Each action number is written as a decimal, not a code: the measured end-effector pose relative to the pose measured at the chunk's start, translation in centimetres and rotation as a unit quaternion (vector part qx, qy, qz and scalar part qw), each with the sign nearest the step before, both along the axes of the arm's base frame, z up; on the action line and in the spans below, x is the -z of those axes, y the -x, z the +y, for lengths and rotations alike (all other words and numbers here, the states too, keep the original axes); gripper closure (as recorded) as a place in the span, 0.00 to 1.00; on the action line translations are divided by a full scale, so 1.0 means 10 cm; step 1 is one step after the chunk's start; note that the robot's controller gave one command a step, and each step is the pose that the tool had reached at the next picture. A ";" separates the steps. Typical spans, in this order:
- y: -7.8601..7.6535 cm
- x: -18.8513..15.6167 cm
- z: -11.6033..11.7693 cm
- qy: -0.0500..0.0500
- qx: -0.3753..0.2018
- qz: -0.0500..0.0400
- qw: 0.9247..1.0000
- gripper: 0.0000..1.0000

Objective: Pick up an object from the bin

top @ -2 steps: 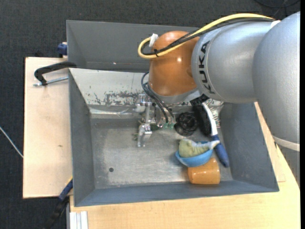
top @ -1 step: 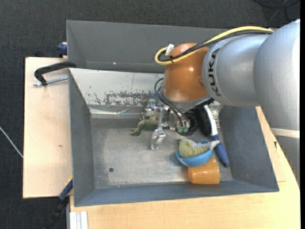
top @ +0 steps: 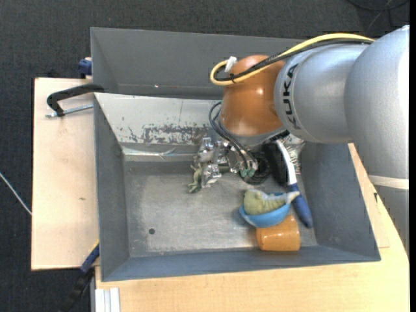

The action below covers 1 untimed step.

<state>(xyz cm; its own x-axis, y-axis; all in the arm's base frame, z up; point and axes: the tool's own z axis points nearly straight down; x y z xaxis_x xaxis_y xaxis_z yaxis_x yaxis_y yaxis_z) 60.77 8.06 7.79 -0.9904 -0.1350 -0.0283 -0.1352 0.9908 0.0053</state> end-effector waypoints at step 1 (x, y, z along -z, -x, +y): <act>0.18 -1.35 0.04 0.005 -0.073 0.006 0.997 1.00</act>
Offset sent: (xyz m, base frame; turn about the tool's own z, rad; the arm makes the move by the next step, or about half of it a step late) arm -0.0204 0.0021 0.1288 -0.1458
